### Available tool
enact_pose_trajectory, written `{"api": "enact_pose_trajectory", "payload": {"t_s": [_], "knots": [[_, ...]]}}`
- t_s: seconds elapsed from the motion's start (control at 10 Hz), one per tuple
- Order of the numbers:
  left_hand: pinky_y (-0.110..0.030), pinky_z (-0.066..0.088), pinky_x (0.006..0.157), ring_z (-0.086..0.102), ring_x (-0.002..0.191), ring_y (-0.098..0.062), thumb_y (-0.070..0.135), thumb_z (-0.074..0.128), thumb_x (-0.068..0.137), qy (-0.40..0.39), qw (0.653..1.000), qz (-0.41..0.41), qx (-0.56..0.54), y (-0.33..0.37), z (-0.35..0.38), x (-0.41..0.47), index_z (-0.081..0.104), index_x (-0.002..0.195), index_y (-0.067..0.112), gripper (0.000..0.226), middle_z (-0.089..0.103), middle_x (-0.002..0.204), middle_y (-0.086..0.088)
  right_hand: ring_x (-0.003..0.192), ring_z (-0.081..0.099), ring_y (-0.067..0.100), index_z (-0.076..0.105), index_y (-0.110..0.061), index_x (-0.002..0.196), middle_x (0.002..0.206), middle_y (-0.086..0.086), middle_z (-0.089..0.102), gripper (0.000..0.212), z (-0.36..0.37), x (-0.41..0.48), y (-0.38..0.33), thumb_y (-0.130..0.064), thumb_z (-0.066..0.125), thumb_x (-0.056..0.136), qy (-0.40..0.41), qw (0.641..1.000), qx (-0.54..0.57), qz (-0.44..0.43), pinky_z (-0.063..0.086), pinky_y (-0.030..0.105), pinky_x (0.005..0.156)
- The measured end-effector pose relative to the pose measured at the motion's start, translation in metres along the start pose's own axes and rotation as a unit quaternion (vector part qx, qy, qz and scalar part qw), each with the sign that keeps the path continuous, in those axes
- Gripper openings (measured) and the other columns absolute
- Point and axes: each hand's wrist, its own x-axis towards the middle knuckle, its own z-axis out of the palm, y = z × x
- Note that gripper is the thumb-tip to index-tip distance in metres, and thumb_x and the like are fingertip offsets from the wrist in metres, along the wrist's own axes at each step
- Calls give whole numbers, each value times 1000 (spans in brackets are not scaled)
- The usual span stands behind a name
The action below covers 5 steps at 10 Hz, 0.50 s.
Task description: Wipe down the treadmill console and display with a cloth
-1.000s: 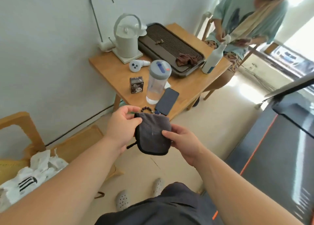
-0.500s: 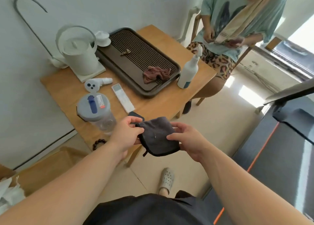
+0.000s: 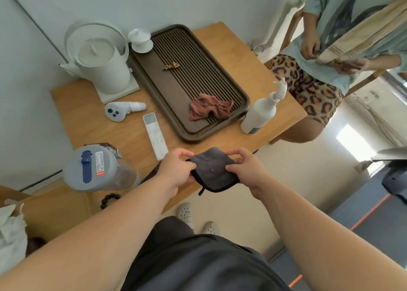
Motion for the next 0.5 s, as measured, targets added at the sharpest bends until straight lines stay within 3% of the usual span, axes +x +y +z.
{"api": "enact_pose_trajectory", "payload": {"t_s": [0.1,0.2,0.3,0.4,0.5], "knots": [[-37,64,65,72,94,-30,-1,62,93,-3,1000,-11,4,3,4,17,61,113,20,29,66,111,-14,92,65,24,65,-25,97,96,9,70,21,-2,18,-9,-5,65,91,15,999,-49,-5,55,36,77],[-36,64,67,71,95,-29,3,63,93,10,999,-38,-9,3,6,34,60,119,23,33,65,116,-12,89,59,17,67,-21,95,94,2,66,15,-5,35,-14,-7,66,93,15,997,-73,-13,46,27,71],[-41,64,79,70,97,-24,6,64,93,21,998,-64,-6,0,10,45,54,133,26,45,64,114,-8,106,59,17,69,-25,115,110,-3,64,22,-9,50,-15,-18,70,95,-35,995,-94,9,46,25,80],[-42,61,87,67,101,-20,10,62,94,16,997,-81,-6,-4,16,48,47,142,26,53,63,110,-3,118,50,17,58,-23,141,131,-3,56,46,-17,69,-12,-30,69,98,-91,981,-169,33,40,29,91],[-42,58,90,64,103,-20,15,62,97,60,993,-98,-32,-3,24,46,46,144,25,51,60,110,-2,132,49,24,51,-20,150,148,4,51,56,-25,79,-18,-36,67,99,-126,966,-221,42,41,31,95]]}}
